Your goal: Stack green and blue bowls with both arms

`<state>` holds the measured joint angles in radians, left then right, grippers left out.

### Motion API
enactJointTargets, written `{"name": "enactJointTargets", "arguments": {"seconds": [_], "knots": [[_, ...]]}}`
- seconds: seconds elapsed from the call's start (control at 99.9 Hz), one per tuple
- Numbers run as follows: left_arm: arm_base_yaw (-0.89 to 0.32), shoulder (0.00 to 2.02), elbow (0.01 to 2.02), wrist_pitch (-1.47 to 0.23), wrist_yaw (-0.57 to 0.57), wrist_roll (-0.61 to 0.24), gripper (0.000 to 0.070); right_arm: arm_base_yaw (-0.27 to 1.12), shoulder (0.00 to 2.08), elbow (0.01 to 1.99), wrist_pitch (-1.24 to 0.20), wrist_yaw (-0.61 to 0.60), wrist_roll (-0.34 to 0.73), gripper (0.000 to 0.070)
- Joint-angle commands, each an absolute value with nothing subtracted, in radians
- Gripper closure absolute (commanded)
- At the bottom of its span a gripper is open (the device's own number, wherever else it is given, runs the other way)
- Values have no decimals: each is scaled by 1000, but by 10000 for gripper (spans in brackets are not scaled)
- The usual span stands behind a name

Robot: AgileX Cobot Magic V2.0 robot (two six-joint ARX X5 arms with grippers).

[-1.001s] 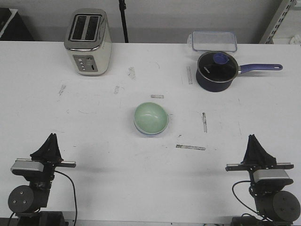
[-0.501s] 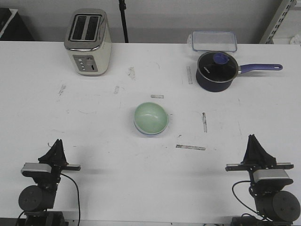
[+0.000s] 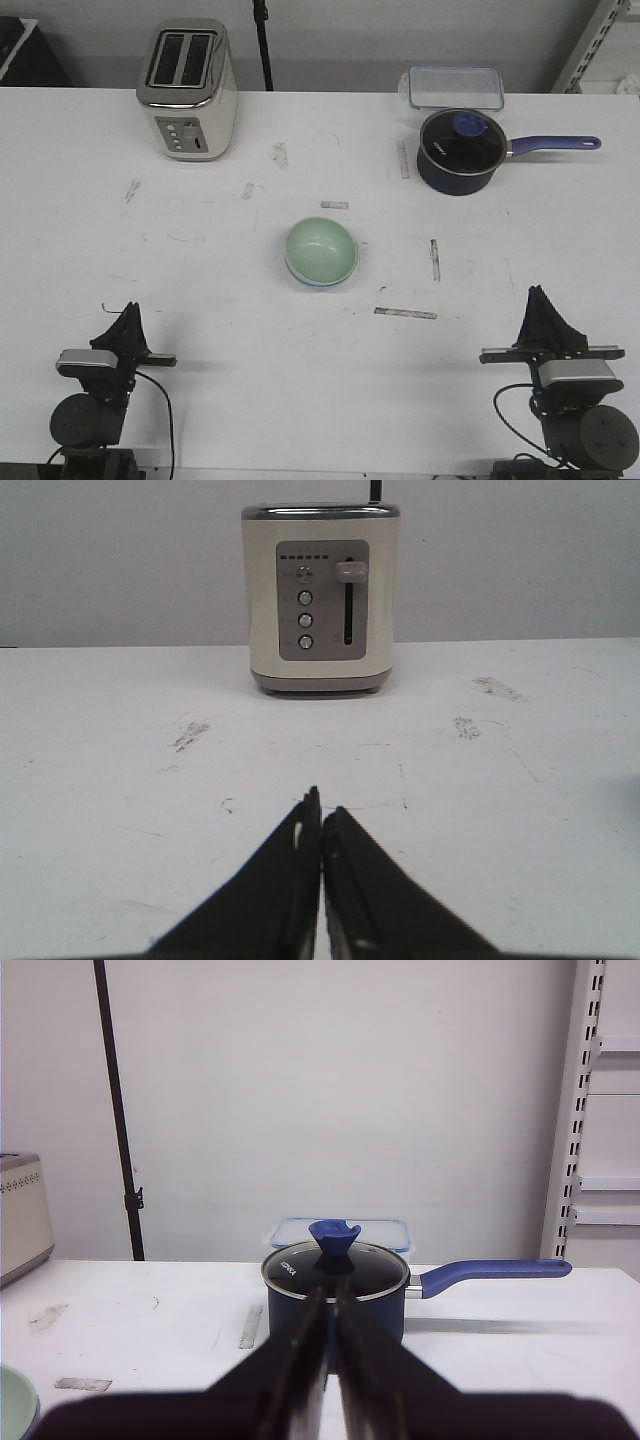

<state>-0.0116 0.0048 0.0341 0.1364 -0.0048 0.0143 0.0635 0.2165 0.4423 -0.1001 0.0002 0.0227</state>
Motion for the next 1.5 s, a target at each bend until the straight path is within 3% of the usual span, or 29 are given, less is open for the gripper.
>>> {"name": "enactJointTargets", "arguments": {"seconds": [0.0,1.221,1.492], "knots": [[-12,3,12,156,-8,27,699,64,215,445,-90,1,29,690],[-12,3,12,158,-8,26,699,63,215,442,-105,-3,25,690],[-12,3,12,158,-8,26,699,26,167,308,-84,-2,66,690]]}}
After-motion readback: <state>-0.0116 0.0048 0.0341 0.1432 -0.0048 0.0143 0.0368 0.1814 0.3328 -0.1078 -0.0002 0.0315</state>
